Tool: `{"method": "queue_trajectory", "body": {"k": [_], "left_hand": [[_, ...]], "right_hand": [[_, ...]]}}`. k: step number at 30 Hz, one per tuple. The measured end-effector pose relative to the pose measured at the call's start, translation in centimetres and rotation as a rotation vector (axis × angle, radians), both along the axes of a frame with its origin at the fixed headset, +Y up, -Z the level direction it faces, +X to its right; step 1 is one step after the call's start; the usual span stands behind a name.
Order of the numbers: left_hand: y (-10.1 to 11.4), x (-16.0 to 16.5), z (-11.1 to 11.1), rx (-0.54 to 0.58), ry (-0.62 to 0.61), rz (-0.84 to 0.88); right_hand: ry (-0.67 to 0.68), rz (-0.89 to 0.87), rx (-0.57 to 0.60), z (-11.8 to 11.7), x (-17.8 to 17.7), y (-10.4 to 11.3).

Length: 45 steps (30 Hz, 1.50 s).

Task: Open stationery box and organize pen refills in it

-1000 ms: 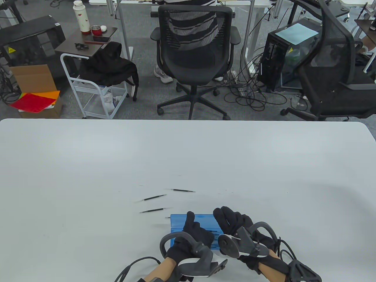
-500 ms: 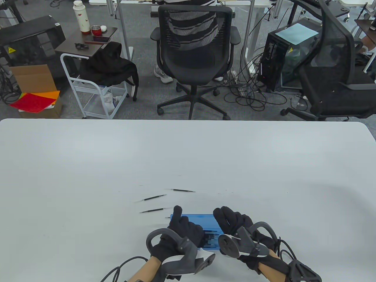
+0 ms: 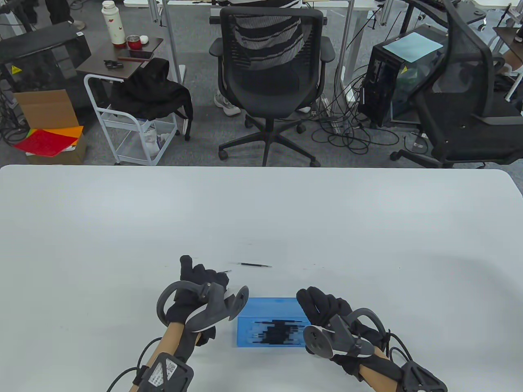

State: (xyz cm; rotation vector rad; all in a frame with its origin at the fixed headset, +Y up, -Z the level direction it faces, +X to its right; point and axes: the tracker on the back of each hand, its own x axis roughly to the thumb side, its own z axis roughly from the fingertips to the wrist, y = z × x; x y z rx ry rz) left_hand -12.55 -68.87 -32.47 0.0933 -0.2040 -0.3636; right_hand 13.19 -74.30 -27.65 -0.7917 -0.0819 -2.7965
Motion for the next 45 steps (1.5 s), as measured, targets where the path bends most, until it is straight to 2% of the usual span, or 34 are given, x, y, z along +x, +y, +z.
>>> {"method": "queue_trajectory", "body": {"k": [6,13,24,45], "left_hand": [[-2.7,-0.9,-2.4,-0.075,0.053,-0.02],[-5.4,-0.9,-3.6,-0.129,0.055,-0.095],[-5.7,-1.1,-4.3,-0.155,0.052,-0.048],[-6.0,-1.2,-4.4,-0.211,-0.001,-0.028]], "right_hand": [[0.001,0.001,0.0,0.0,0.0,0.0],[0.002,0.001,0.001,0.0,0.0,0.0],[0.002,0.0,0.0,0.0,0.0,0.0],[0.0,0.005,0.004,0.1,-0.1,0.0]]}}
